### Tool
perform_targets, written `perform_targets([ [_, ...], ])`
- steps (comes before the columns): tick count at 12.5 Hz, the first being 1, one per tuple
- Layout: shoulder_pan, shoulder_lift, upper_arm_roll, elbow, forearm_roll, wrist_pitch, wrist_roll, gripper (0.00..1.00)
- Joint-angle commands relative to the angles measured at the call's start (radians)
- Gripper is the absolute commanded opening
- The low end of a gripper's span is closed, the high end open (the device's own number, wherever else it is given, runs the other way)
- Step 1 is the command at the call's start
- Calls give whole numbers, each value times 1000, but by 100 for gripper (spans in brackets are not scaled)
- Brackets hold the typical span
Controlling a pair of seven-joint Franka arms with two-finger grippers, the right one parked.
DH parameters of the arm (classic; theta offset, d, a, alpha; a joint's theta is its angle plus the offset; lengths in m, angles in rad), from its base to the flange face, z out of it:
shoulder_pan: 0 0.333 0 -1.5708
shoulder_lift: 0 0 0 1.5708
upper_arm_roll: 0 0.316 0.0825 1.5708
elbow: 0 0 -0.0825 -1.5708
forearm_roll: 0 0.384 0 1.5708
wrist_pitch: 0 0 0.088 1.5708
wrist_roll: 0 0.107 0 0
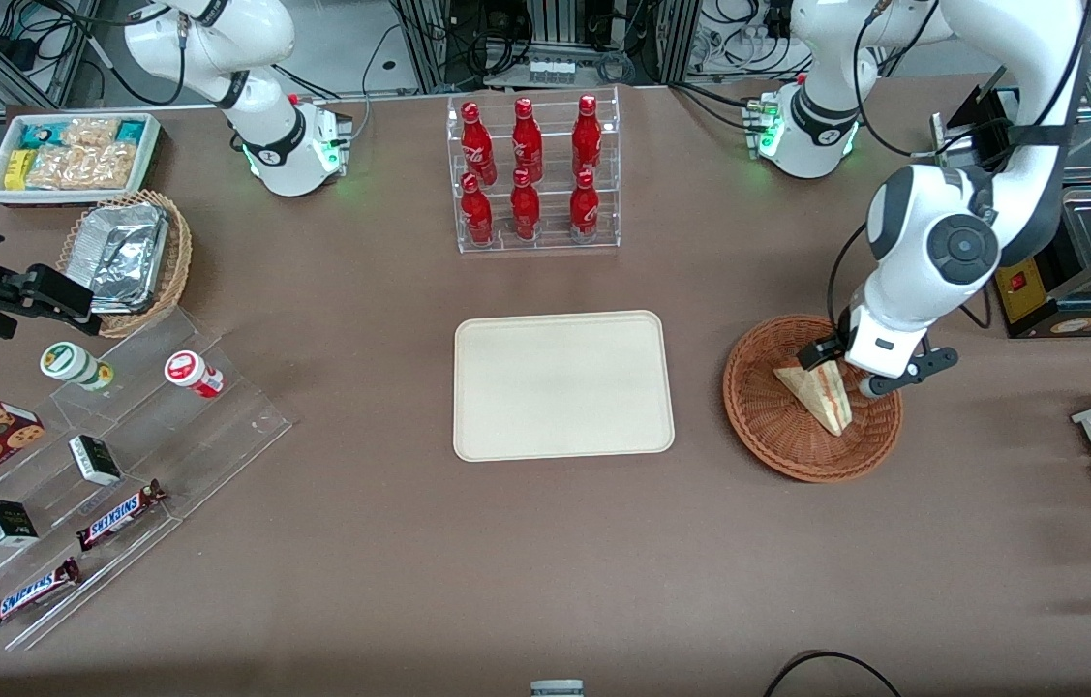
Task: Place sandwich from basket to tray
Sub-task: 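Close the left gripper on the wrapped sandwich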
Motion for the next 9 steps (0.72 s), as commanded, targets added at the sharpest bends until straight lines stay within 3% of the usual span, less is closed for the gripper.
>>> perform_targets([
  [1,-18,21,8,-16,-8,52,-156,100],
  [9,-11,82,11,-47,-3,181,-178,100],
])
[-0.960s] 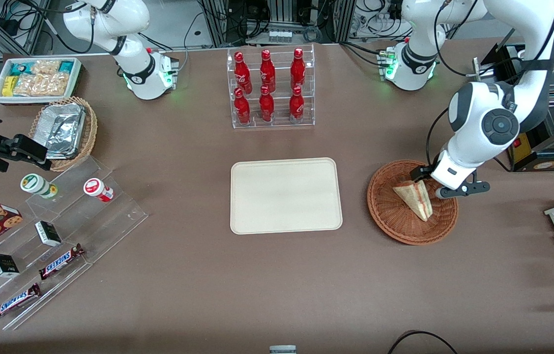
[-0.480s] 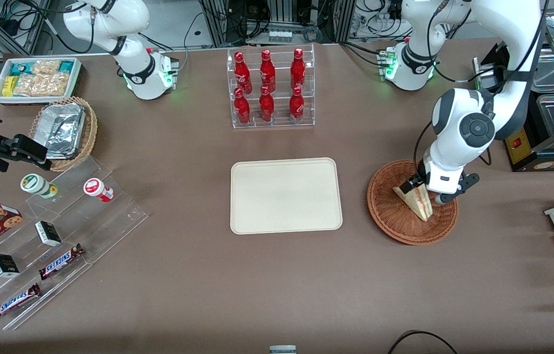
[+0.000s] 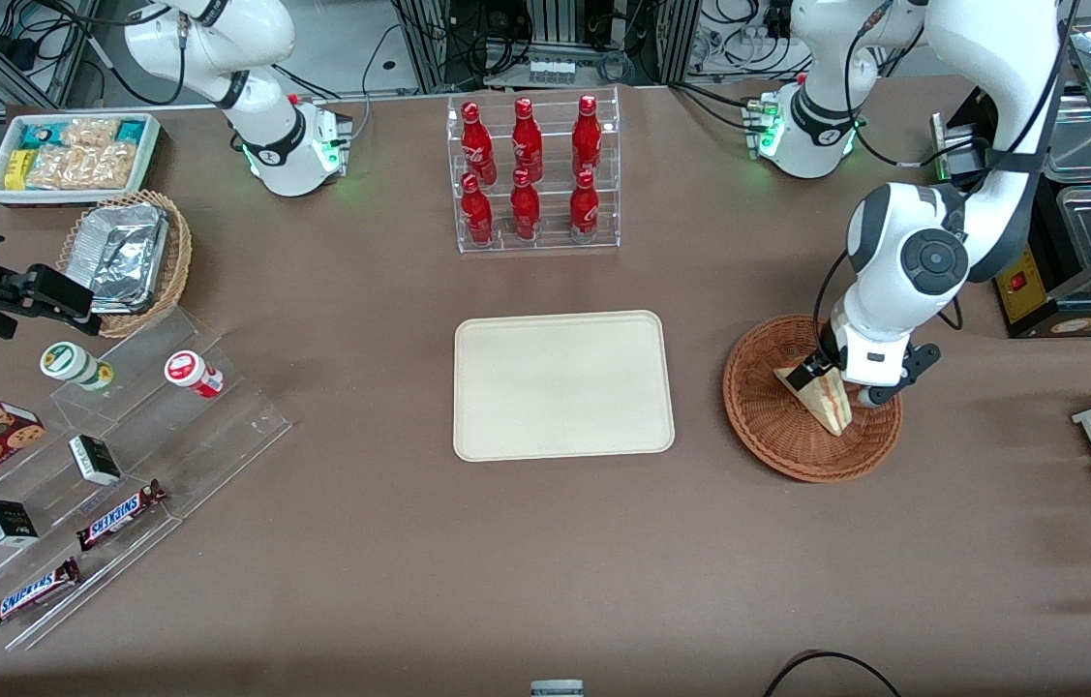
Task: Place sandwich from basket to tray
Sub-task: 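Close the left gripper on the wrapped sandwich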
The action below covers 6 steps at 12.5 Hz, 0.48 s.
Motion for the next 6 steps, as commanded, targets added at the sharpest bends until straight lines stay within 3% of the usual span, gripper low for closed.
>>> perform_targets([
  [1,0,27,6,-19,-3,56,-18,100],
  [3,0,37,7,-24,-2,58,-13,99],
  [4,0,38,7,-26,0,58,-7,72],
  [5,0,40,9,-32,9,58,-1,23],
  [6,0,38,9,-44,14,60,1,10],
])
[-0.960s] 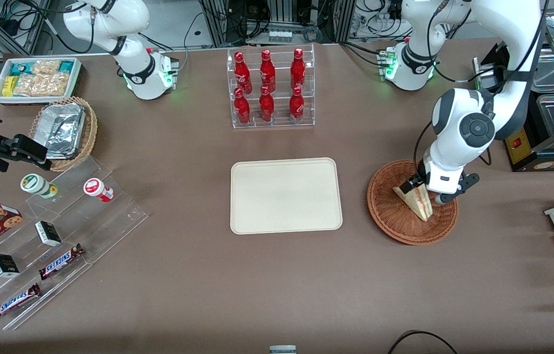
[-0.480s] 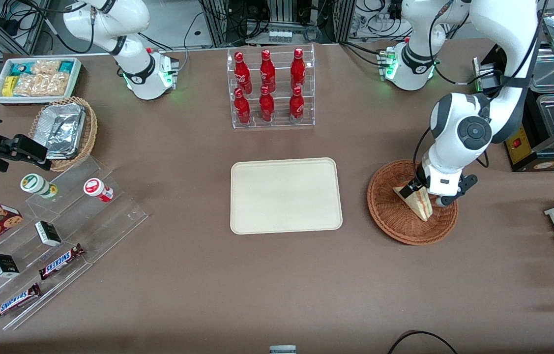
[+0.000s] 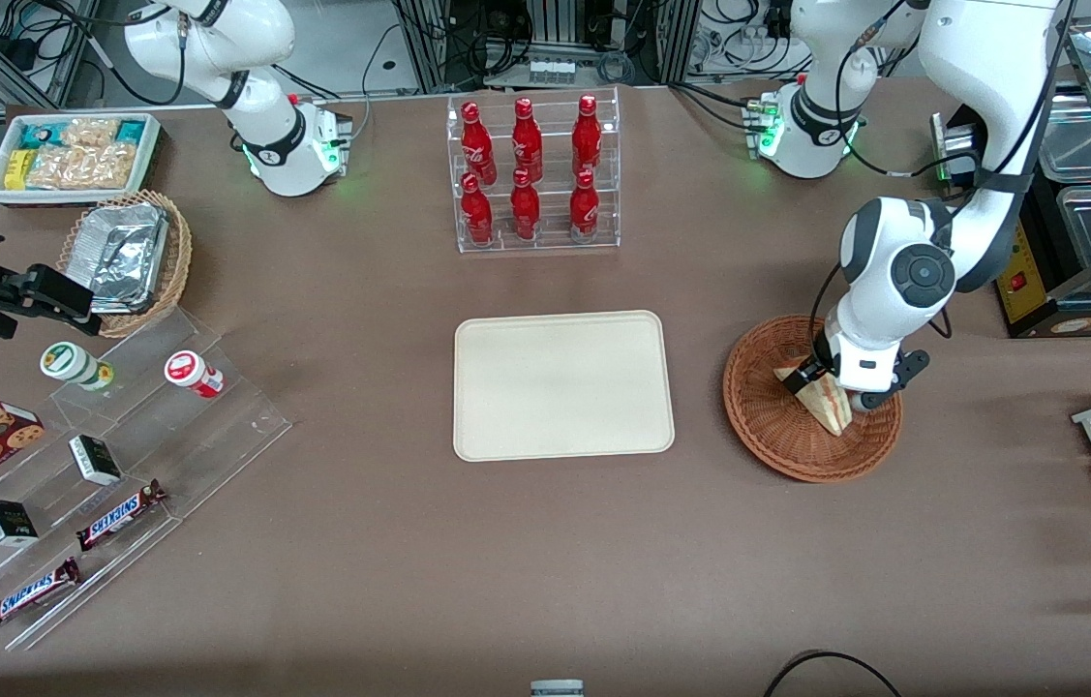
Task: Place sandwich from basket to tray
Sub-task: 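Lift the sandwich and carry it with the left gripper over the tray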
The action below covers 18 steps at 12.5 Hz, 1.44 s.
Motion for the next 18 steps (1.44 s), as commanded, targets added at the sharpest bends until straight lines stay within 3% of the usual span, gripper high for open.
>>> perform_targets([
  [1,-2,-12,5,-28,33,22,4,8],
  [5,-2,-59,5,-4,51,-58,53,6],
  [10,-88,-69,-3,228,51,-464,60,6],
  [13,-174,-55,-4,269,48,-500,76,5],
  [18,-334,86,-4,444,35,-548,77,5],
])
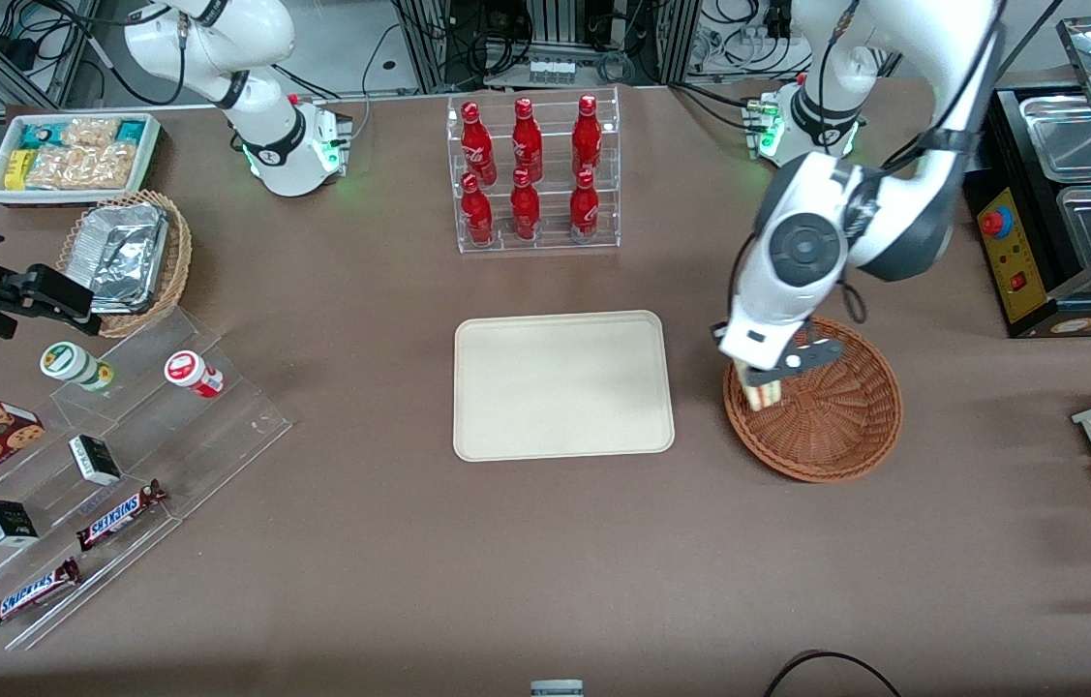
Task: Place sandwich from basket to tray
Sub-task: 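Lift the sandwich and carry it with the left gripper over the tray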
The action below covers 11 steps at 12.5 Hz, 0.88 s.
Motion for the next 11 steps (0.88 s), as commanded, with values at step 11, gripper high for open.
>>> perform_targets([
  [11,-294,400,11,452,-44,-2,-216,7],
])
